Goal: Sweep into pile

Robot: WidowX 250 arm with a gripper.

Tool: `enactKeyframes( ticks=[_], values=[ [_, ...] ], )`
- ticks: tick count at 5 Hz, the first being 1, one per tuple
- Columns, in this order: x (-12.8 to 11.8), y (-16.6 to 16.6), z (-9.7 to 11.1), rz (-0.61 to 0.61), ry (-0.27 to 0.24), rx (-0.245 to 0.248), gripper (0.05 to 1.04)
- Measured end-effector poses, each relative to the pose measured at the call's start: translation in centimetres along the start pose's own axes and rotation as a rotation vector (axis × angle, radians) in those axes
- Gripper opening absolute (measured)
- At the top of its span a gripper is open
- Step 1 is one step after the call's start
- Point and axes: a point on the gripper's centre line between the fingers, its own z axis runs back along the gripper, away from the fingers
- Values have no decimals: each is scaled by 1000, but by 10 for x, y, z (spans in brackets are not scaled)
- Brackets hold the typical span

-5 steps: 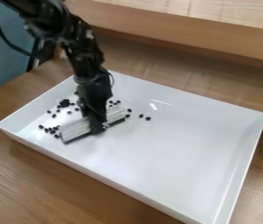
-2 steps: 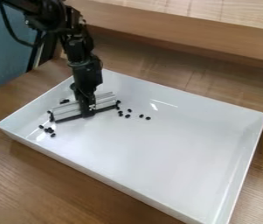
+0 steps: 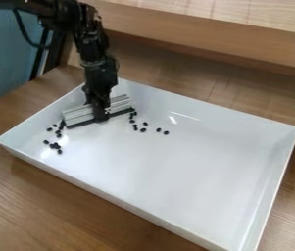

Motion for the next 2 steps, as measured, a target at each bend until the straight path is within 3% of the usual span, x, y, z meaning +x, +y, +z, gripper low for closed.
enactKeyframes(
  ticks=[1, 2],
  values=[
    [2, -1, 0, 8, 3, -7, 398],
    [7, -7, 0, 2, 13, -32, 468]
  ],
)
